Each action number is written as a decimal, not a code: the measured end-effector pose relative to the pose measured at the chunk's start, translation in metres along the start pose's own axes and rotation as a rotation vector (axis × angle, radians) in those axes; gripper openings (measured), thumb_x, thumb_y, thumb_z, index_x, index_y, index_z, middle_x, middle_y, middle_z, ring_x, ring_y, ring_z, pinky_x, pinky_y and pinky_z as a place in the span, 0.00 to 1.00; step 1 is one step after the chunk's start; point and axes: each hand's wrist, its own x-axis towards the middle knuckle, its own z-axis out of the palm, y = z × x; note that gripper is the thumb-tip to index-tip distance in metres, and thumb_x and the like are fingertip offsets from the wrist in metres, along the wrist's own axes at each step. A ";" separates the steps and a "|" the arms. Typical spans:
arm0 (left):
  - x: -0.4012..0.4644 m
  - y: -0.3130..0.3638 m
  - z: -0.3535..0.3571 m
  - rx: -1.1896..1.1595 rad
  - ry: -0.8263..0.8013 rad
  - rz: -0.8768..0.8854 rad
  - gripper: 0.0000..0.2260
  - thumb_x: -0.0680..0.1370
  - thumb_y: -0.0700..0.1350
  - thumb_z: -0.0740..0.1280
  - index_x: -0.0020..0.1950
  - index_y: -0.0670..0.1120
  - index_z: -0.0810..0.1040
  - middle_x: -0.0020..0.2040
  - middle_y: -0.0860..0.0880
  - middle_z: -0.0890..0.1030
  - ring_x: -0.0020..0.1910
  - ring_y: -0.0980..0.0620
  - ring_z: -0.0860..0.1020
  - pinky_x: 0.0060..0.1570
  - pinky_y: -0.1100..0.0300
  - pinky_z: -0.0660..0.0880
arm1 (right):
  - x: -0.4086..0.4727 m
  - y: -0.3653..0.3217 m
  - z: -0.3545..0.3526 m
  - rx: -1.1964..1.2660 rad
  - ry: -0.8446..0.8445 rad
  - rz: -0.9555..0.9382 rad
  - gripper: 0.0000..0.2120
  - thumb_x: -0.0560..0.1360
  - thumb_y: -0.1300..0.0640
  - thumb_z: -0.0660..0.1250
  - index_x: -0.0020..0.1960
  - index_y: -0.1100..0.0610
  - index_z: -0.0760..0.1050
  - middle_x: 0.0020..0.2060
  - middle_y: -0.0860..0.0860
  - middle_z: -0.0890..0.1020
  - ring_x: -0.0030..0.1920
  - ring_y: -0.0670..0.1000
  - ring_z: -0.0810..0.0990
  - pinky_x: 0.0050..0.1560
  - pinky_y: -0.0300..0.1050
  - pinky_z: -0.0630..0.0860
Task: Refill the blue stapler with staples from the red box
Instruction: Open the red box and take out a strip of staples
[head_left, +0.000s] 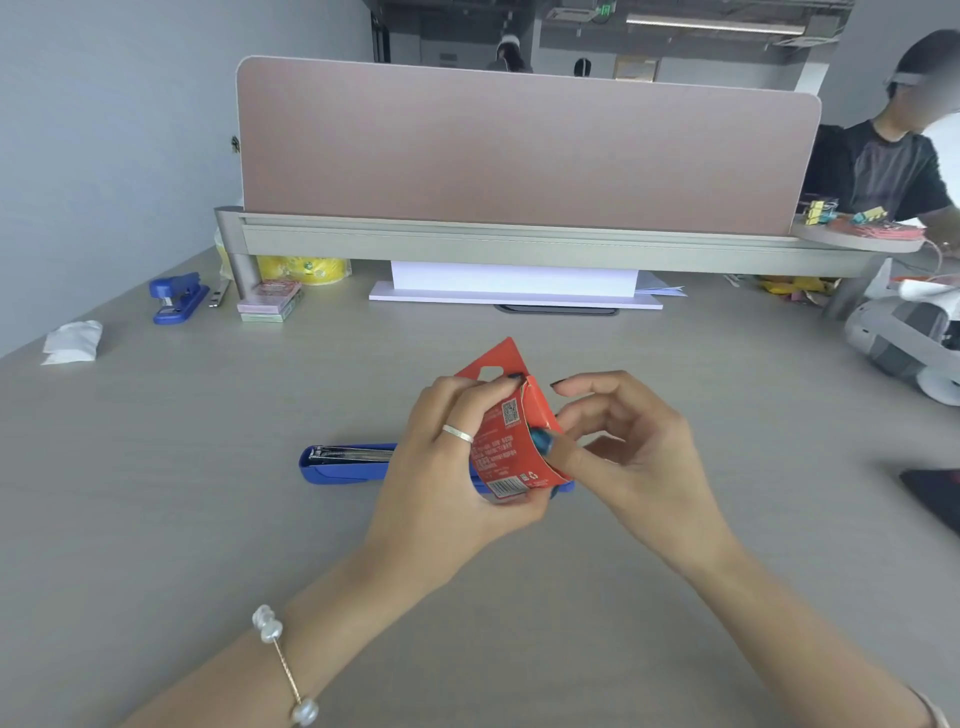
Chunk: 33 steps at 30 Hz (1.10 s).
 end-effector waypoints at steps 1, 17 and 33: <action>0.000 -0.001 0.000 0.012 0.001 -0.002 0.28 0.62 0.53 0.73 0.61 0.49 0.74 0.54 0.52 0.74 0.54 0.52 0.75 0.51 0.62 0.74 | 0.000 0.000 -0.001 -0.021 0.014 -0.010 0.15 0.63 0.59 0.75 0.47 0.49 0.76 0.33 0.46 0.84 0.33 0.45 0.81 0.34 0.39 0.77; -0.002 -0.008 -0.001 0.026 -0.022 -0.040 0.29 0.62 0.53 0.74 0.61 0.50 0.72 0.54 0.52 0.73 0.53 0.54 0.75 0.50 0.71 0.70 | 0.003 0.008 -0.016 -0.427 -0.158 -0.335 0.16 0.72 0.62 0.56 0.53 0.55 0.79 0.49 0.46 0.79 0.45 0.41 0.77 0.40 0.27 0.71; 0.000 -0.012 -0.002 0.074 -0.043 -0.039 0.30 0.61 0.52 0.77 0.60 0.51 0.73 0.53 0.53 0.73 0.52 0.52 0.75 0.49 0.64 0.73 | 0.006 0.017 -0.024 -0.530 -0.401 -0.218 0.22 0.71 0.51 0.60 0.64 0.41 0.69 0.57 0.45 0.72 0.53 0.49 0.75 0.49 0.34 0.72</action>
